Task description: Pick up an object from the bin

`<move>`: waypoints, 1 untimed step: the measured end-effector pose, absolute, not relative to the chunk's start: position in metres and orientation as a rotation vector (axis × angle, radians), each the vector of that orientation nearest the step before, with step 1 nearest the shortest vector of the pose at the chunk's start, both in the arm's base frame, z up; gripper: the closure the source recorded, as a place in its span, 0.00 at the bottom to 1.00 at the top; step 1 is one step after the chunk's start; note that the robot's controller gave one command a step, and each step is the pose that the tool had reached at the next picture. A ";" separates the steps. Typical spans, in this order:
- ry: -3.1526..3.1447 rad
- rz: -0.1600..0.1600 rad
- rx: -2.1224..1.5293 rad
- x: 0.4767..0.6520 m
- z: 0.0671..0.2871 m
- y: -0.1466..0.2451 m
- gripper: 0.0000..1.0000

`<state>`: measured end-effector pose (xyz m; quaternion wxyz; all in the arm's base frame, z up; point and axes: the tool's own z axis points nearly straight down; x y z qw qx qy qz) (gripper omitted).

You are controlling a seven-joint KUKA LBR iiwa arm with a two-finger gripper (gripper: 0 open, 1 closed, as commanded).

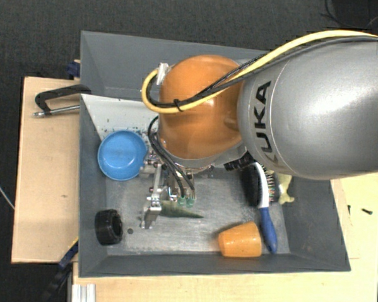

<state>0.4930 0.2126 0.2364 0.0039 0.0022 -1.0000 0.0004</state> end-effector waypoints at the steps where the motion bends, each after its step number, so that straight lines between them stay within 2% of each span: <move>1: -3.131 0.004 0.175 0.528 0.093 0.149 0.00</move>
Offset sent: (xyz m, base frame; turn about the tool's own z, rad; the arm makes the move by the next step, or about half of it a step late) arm 0.0359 -0.0613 -0.1394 -0.1091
